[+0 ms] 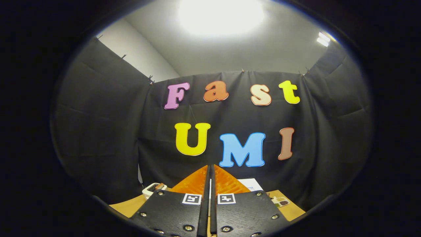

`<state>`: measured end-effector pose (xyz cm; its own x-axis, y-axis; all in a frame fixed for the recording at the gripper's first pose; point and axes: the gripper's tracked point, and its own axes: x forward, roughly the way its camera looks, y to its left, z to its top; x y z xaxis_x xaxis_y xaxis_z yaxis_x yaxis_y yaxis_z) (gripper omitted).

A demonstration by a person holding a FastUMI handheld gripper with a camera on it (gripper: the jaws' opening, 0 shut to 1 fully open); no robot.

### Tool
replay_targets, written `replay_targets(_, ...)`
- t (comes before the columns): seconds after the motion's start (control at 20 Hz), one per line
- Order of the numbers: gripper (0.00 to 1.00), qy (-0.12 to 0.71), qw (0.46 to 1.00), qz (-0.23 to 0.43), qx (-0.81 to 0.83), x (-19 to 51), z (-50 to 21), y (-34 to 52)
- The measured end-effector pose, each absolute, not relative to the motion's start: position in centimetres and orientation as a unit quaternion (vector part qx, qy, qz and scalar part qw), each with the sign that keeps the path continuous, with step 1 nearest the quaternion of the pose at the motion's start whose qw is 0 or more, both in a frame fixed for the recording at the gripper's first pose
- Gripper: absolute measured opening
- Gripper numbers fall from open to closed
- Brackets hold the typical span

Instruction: Open the microwave, put the food inside, and close the microwave door.

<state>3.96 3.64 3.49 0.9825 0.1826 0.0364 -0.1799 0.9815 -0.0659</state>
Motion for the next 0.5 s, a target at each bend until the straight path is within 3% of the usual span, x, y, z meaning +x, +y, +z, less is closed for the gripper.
replay_targets(0.3, 0.04, 0.002, 0.996, 0.084, -0.015, 5.1, 2.4, 3.3)
replay_targets(0.4, 0.11, 0.010, 0.997, 0.079, -0.011, 5.4, 2.0, 3.0)
replay_targets(0.5, 0.69, 0.015, 0.996, 0.084, -0.021, 5.7, 1.2, 3.3)
